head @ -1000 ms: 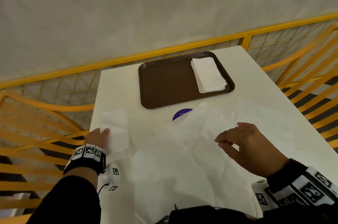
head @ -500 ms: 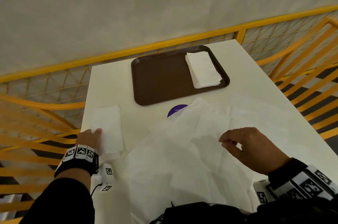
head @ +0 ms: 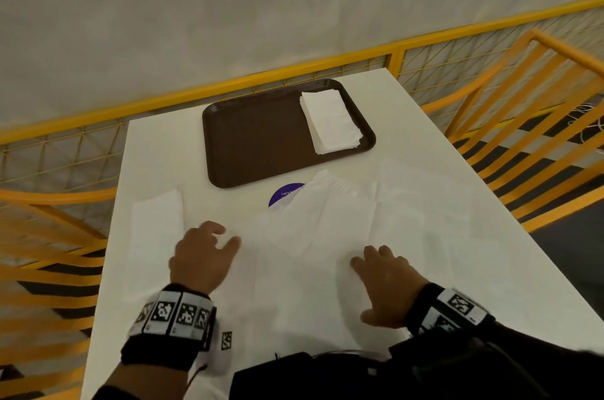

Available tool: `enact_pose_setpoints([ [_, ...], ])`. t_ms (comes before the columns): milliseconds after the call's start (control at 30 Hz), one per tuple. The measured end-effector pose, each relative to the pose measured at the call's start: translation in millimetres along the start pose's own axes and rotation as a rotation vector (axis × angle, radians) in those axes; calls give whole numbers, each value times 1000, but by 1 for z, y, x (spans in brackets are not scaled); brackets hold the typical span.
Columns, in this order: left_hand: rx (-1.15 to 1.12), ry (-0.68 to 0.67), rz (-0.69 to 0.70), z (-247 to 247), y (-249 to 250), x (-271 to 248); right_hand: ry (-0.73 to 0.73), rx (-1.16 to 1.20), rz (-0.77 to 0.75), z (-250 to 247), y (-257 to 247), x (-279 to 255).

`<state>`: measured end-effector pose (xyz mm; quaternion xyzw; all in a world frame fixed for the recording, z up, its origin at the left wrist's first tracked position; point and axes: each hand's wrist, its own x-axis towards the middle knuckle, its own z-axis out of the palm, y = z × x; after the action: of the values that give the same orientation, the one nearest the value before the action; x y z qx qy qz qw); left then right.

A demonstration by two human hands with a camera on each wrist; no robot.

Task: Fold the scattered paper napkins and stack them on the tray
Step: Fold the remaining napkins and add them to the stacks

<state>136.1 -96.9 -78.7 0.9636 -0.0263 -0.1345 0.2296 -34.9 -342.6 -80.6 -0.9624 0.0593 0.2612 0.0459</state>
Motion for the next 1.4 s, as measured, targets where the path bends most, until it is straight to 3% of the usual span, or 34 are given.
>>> enact_pose_setpoints([
  [133,-38,-134,208,23,19,-42,103,-74,2,17,-13,-3],
  [333,-24,-202,283,32,22,-64,210,-128,-60,22,-1,4],
  [500,-148,-246,289,23,19,-72,327,224,-42,-11,14,-6],
  [633,-323,-352,240,25,22,-74,505,583,-207,-59,8,-34],
  [833,-933,-688,-31,25,39,-74,429,1303,-253,-109,11,-67],
  [900,-1104,-728,-68,23,42,-73,445,1425,-190,-110,16,-68],
  [1000,-1247,-774,-19,17,44,-73,441,1482,-123,-104,18,-66],
  [1067,-1239,-756,19,14,46,-73,423,1502,-85,-98,18,-63],
  [1200,-1148,-577,23,11,48,-69,501,1405,8,-88,20,-55],
  [1400,-1147,-452,-1,-8,44,-66,489,1089,-141,-78,32,-48],
])
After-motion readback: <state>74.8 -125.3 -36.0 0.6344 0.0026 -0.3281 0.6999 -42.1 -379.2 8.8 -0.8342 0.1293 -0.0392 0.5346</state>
